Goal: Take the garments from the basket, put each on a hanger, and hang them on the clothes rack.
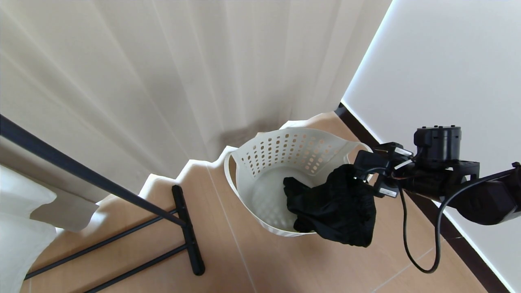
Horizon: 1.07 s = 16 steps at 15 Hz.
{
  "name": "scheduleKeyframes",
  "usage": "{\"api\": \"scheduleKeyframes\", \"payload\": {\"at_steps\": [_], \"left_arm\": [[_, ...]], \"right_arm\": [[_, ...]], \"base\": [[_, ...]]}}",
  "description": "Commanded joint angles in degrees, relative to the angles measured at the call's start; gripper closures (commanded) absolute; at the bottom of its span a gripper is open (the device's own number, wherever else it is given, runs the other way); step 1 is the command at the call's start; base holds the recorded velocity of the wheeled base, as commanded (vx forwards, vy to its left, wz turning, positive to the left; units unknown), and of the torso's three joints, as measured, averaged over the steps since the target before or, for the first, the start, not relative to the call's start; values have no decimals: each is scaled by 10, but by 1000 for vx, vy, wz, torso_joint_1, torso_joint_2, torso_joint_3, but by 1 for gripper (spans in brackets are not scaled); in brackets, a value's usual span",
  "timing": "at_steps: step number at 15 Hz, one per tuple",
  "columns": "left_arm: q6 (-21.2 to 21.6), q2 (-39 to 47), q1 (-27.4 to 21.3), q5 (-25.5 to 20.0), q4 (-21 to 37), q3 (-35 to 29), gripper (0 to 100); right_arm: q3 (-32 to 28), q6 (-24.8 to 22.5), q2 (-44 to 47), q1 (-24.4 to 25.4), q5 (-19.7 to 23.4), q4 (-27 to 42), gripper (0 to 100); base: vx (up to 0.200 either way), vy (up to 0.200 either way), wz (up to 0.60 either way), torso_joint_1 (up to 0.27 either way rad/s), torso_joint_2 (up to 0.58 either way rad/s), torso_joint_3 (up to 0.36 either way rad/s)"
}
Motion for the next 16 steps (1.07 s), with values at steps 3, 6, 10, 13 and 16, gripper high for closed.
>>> {"api": "scheduleKeyframes", "payload": {"at_steps": [3,6,10,13,16], "left_arm": [[-1,-1,-1,1,-1,0,0],[-1,-1,-1,1,-1,0,0],[-1,0,0,1,0,0,0],[-1,-1,0,1,-1,0,0],[-1,0,0,1,0,0,0]], "right_arm": [[-48,0,56,0,-2,-3,0],[-91,0,85,0,-12,-5,0],[-122,0,112,1,-14,-5,0],[-137,5,127,2,-14,-5,0],[-154,24,134,5,-15,-5,0]], "base": [[0,0,0,0,0,0],[0,0,0,0,0,0],[0,0,0,0,0,0],[0,0,0,0,0,0],[0,0,0,0,0,0]]}}
